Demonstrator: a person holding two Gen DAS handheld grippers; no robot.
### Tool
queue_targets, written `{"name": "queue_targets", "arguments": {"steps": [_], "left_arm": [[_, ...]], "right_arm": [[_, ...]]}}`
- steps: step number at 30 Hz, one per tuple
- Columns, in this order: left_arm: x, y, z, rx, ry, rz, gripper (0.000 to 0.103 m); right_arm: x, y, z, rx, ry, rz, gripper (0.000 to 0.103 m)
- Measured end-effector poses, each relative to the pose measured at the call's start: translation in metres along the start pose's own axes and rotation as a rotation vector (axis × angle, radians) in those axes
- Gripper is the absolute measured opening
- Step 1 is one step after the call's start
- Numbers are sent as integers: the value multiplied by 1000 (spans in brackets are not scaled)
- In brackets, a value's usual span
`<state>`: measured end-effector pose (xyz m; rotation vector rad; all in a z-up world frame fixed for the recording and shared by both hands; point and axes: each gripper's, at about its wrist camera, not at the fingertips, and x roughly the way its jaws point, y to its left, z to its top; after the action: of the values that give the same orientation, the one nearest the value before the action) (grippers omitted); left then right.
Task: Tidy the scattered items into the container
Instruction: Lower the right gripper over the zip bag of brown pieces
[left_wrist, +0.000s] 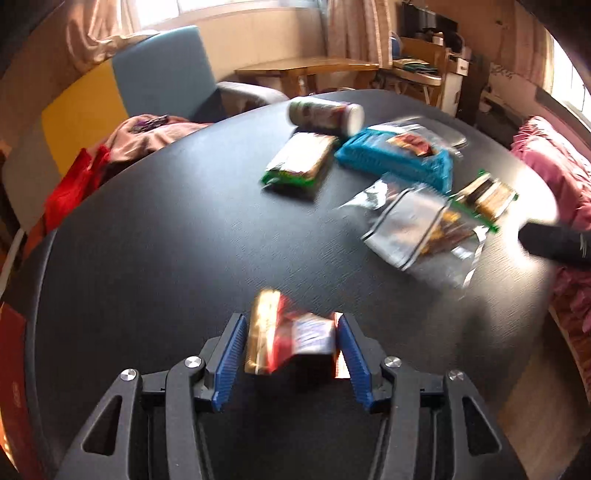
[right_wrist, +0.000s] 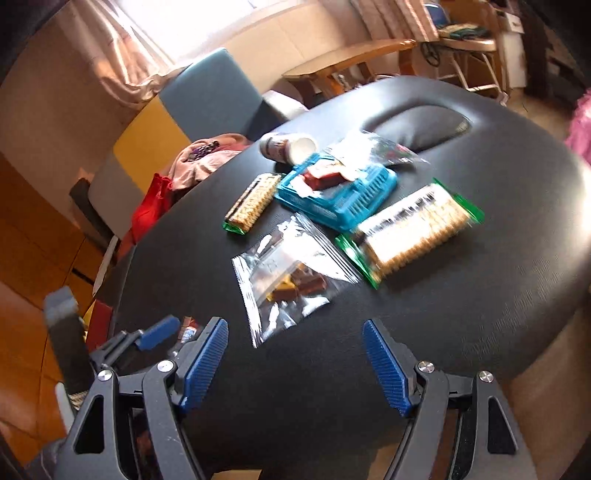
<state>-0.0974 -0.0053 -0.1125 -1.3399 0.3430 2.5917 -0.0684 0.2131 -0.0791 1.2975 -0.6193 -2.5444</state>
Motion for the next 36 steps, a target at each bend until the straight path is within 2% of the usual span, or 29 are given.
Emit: {"name": "queue_targets", "arguments": {"steps": [5, 10, 14, 16, 19, 22, 26, 31, 36], "left_arm": [[-8, 28, -13, -60, -4, 18, 53], [-16, 54, -24, -125, -3, 35, 52], [-23, 73, -35, -183, -7, 44, 52], [-24, 81, -40, -205, -6, 57, 52], [-26, 92, -47, -239, -4, 78, 52], [-31, 103, -51, -269, -11, 89, 52], [-34, 110, -50, -281, -22, 86, 52], [-35, 108, -45, -284, -31, 85, 52], [-30, 106, -40, -302, -10, 100, 52]], "right_arm": [[35, 31, 26, -115, 5, -19, 77], [72, 43, 46, -146, 47, -49, 78], [99, 52, 49, -187, 101, -84, 79], [105, 56, 46, -199, 130, -60, 81], [103, 67, 34, -205, 169, 21, 81], [92, 78, 21, -220, 171, 79, 79], [78, 77, 16, -199, 114, 54, 79], [75, 71, 18, -187, 83, -31, 79], [75, 66, 18, -158, 72, -71, 79]]}}
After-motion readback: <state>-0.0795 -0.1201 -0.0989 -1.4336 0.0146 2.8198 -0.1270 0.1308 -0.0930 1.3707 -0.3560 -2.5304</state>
